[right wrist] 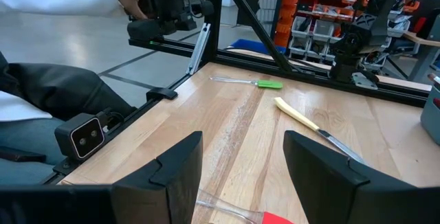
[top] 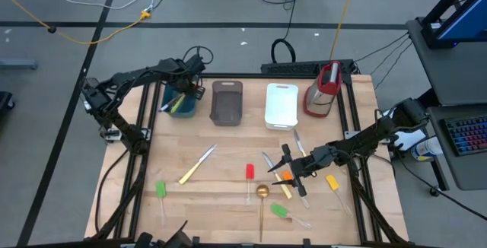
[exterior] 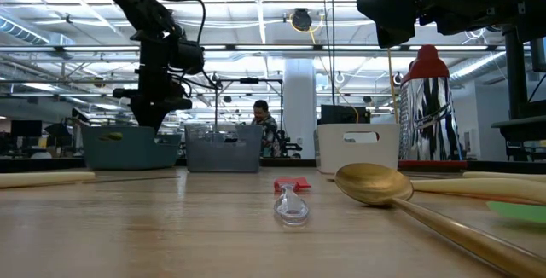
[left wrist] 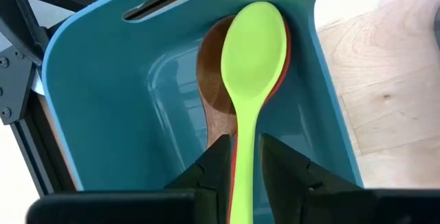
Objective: Pick & Place Kitchen Items
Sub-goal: Put the golden serving spoon into the blue bin
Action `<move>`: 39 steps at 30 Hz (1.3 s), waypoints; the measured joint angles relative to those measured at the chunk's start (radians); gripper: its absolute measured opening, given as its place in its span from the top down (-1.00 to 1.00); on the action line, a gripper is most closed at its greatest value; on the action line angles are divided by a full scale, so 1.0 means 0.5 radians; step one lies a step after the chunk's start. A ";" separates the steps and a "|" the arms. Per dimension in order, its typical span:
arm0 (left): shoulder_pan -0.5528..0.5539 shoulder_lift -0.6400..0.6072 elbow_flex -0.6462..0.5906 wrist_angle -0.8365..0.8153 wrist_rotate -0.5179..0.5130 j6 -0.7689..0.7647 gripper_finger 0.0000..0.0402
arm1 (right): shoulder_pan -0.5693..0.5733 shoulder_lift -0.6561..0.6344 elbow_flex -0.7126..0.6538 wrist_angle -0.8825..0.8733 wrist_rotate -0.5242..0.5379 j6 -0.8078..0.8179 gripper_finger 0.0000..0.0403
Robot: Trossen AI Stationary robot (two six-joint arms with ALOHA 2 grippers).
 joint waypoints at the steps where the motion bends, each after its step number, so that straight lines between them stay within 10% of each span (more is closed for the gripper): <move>1: 0.000 0.000 0.000 0.000 0.000 0.000 0.60 | 0.000 0.000 0.000 0.000 0.000 0.000 0.03; 27: -0.054 -0.014 -0.002 -0.018 0.267 -0.063 0.60 | 0.000 0.000 0.000 0.000 0.000 0.000 0.03; 39: -0.313 -0.451 -0.002 -0.019 0.265 -0.097 0.60 | 0.001 0.001 0.001 -0.066 0.000 -0.005 0.03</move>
